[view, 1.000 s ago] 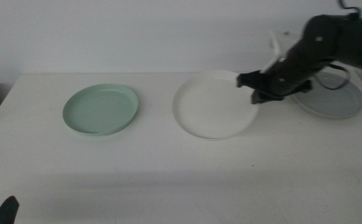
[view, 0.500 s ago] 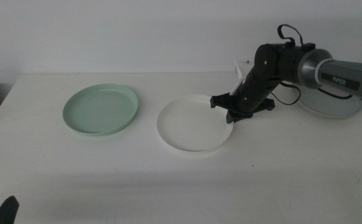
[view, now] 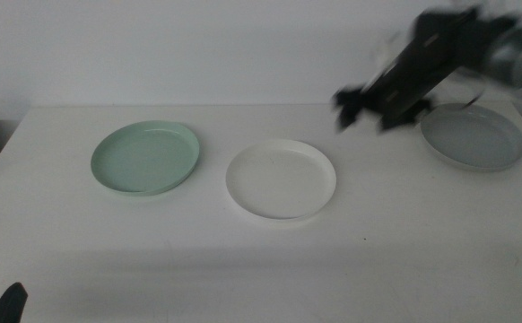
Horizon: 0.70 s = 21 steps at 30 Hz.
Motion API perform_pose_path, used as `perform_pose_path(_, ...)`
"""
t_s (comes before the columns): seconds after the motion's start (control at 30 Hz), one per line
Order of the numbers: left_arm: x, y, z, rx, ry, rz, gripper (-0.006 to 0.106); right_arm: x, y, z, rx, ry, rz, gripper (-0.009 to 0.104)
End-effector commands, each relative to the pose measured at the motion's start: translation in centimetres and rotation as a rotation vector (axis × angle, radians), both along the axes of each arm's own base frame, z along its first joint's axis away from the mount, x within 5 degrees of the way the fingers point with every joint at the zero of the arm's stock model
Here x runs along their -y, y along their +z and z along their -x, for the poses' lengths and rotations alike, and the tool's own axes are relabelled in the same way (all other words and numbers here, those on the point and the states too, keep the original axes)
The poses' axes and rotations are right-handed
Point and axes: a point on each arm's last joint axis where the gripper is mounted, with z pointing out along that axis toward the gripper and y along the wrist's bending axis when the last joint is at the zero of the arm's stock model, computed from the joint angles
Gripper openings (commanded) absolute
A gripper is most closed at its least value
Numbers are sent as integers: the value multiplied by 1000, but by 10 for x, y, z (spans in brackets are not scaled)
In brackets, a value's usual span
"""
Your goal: Stack the three bowls on top of each other.
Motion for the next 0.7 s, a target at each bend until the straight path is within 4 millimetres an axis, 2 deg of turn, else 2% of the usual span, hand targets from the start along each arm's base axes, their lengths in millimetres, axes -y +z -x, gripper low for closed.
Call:
perform_pose_path(0.0,-1,10,1,95,7,22,79,41,73,4,203,-58,17,63)
perform_pose_path(0.1,-1,10,1,95,7,22,79,89,88,-1,224,-148,70,59)
perform_pose_path(0.17,-1,10,1,95,7,22,79,117,89,-5,237,-204,104,56)
perform_pose_path(0.23,-1,10,1,95,7,22,79,147,84,-10,249,-266,123,55)
perform_pose_path(0.37,-1,10,1,95,7,22,79,192,63,-18,221,-358,139,54)
perform_pose_path(0.53,-1,10,1,95,7,22,79,230,26,-30,187,-434,141,54)
perform_pose_path(0.67,-1,10,1,95,7,21,79,246,-4,-39,173,-461,145,54)
